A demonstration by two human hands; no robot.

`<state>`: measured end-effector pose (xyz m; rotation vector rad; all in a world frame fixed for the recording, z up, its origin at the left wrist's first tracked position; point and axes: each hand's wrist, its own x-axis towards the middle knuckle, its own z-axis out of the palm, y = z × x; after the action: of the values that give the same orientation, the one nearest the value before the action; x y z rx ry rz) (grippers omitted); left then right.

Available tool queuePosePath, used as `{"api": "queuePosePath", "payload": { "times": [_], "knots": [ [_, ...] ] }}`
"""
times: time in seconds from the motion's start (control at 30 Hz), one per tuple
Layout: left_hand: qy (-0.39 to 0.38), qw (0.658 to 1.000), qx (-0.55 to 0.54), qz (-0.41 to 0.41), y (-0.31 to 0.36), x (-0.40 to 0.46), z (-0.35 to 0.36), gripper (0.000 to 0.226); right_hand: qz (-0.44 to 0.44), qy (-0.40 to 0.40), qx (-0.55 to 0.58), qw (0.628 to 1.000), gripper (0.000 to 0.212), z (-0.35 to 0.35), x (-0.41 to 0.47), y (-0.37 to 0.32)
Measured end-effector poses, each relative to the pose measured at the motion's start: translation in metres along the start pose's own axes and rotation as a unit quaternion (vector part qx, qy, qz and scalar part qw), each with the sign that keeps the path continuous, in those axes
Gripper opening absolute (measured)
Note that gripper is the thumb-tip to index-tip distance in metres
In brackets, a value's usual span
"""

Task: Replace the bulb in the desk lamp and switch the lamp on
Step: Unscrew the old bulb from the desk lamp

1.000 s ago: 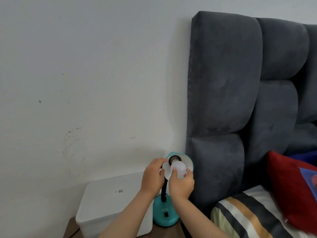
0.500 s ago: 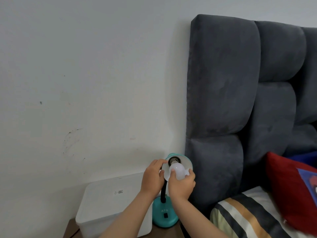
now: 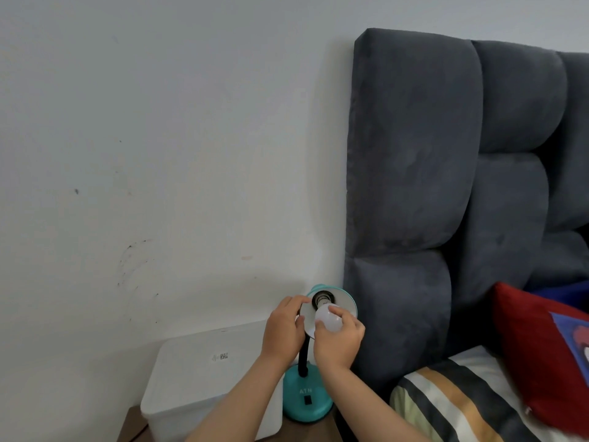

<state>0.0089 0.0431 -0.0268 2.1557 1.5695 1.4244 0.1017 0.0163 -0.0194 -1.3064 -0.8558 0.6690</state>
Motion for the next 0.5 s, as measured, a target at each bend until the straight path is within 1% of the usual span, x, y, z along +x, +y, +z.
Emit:
{"api": "queuePosePath", "payload": {
  "times": [0.07, 0.23, 0.5],
  "knots": [
    [-0.001, 1.0, -0.003, -0.002, 0.0001, -0.0005, 0.0002, 0.04, 0.014, 0.001, -0.006, 1.0, 0.035, -0.0013, 0.0006, -0.0006],
    [0.0, 1.0, -0.009, -0.006, 0.0007, -0.0004, 0.0009, 0.04, 0.049, -0.011, -0.026, 0.998, 0.055, -0.0029, 0.003, 0.0003],
    [0.003, 1.0, -0.009, -0.014, 0.002, -0.001, 0.0006, 0.04, 0.037, -0.02, -0.001, 0.999, 0.049, -0.0062, 0.0083, 0.0027]
  ]
}}
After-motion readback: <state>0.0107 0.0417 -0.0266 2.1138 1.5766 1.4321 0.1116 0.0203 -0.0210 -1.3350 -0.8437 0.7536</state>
